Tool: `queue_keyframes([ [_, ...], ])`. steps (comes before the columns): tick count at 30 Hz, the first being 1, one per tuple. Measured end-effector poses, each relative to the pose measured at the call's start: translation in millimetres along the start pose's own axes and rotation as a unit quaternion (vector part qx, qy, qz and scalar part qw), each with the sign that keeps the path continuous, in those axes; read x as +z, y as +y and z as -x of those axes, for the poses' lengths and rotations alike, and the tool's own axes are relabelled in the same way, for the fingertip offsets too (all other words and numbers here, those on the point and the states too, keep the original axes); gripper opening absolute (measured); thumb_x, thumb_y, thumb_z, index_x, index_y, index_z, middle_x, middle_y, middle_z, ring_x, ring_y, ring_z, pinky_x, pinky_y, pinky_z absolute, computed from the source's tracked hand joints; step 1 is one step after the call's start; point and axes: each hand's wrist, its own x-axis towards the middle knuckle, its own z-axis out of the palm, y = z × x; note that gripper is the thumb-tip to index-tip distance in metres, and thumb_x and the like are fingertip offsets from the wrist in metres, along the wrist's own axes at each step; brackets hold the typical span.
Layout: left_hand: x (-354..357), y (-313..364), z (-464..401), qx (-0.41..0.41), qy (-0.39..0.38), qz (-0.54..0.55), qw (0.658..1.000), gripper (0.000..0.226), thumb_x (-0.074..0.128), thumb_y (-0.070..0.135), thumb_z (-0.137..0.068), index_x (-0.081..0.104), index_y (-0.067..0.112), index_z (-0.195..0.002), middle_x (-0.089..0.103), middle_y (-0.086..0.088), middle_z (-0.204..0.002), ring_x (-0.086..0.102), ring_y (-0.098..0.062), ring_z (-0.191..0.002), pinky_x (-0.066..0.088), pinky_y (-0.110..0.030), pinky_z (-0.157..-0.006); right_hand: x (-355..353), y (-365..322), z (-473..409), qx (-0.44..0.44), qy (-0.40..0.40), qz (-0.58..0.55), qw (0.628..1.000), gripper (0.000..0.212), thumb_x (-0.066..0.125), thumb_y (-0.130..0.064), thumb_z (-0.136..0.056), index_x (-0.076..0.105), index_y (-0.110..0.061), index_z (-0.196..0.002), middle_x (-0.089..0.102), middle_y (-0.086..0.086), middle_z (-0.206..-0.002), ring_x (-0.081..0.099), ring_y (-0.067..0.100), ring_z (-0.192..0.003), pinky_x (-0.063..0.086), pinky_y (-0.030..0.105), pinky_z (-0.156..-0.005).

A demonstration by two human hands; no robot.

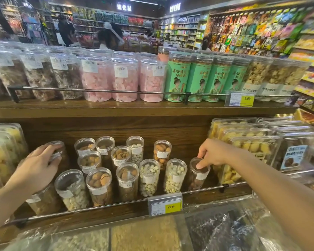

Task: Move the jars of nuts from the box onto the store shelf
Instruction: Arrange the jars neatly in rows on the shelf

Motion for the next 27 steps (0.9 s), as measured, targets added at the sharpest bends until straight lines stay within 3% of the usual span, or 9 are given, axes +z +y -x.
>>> queue_keyframes([
  [13, -8, 9, 6, 0.004, -0.019, 0.074, 0.997, 0.046, 0.045, 0.024, -0.107, 0.041, 0.024, -0.153, 0.036, 0.000, -0.160, 0.029, -0.023, -0.148, 0.024, -0.038, -0.124, 3, -8, -1, 0.019, -0.003, 0.047, 0.999, 0.019, 0.085, -0.035, -0.081, 0.066, -0.034, -0.087, 0.068, -0.012, -0.093, 0.063, 0.004, -0.086, 0.046, 0.019, -0.066],
  [17, -5, 5, 3, -0.007, -0.031, 0.086, 0.996, 0.047, 0.042, 0.025, -0.108, 0.036, 0.028, -0.154, 0.020, -0.001, -0.167, 0.007, -0.025, -0.156, 0.009, -0.041, -0.127, 4, -13, 2, 0.028, 0.000, 0.062, 0.998, 0.019, 0.083, -0.037, -0.082, 0.066, -0.035, -0.092, 0.065, -0.013, -0.099, 0.061, 0.002, -0.088, 0.040, 0.015, -0.063],
  [19, -6, 5, 3, -0.030, -0.043, 0.092, 0.994, 0.048, 0.041, 0.027, -0.108, 0.033, 0.033, -0.154, 0.009, -0.002, -0.169, 0.003, -0.030, -0.157, 0.009, -0.047, -0.127, 3, -19, 9, 0.042, -0.002, 0.085, 0.996, 0.027, 0.080, -0.038, -0.085, 0.070, -0.031, -0.110, 0.060, -0.010, -0.108, 0.060, 0.006, -0.097, 0.038, 0.015, -0.066],
  [21, -7, 7, 5, -0.050, -0.052, 0.108, 0.992, 0.049, 0.041, 0.030, -0.108, 0.030, 0.032, -0.155, 0.003, -0.001, -0.170, 0.013, -0.031, -0.156, 0.018, -0.047, -0.126, 2, -25, 11, 0.057, 0.001, 0.095, 0.994, 0.045, 0.077, -0.037, -0.088, 0.065, -0.025, -0.130, 0.063, -0.005, -0.124, 0.060, 0.010, -0.103, 0.045, 0.016, -0.075],
  [23, -7, 8, 4, -0.054, -0.059, 0.122, 0.989, 0.051, 0.040, 0.030, -0.108, 0.028, 0.027, -0.158, 0.005, -0.002, -0.170, 0.019, -0.029, -0.154, 0.022, -0.044, -0.125, 4, -44, 13, 0.047, 0.055, 0.059, 0.996, 0.053, 0.072, -0.038, -0.092, 0.057, -0.025, -0.141, 0.061, -0.002, -0.137, 0.063, 0.012, -0.108, 0.050, 0.021, -0.085],
  [25, -6, 7, 2, -0.054, -0.065, 0.120, 0.989, 0.053, 0.038, 0.030, -0.108, 0.027, 0.022, -0.159, 0.008, -0.003, -0.170, 0.016, -0.026, -0.155, 0.020, -0.042, -0.126, 15, -74, 11, -0.015, 0.131, 0.009, 0.991, 0.049, 0.063, -0.044, -0.097, 0.055, -0.030, -0.143, 0.058, -0.003, -0.143, 0.062, 0.011, -0.111, 0.051, 0.024, -0.090],
  [27, -6, 6, 0, -0.055, -0.071, 0.114, 0.989, 0.054, 0.037, 0.031, -0.109, 0.026, 0.020, -0.160, 0.008, -0.003, -0.170, 0.014, -0.025, -0.156, 0.018, -0.041, -0.126, 32, -112, 11, -0.109, 0.148, -0.052, 0.982, 0.049, 0.055, -0.049, -0.099, 0.052, -0.034, -0.146, 0.050, -0.008, -0.151, 0.054, 0.009, -0.127, 0.045, 0.026, -0.103],
])
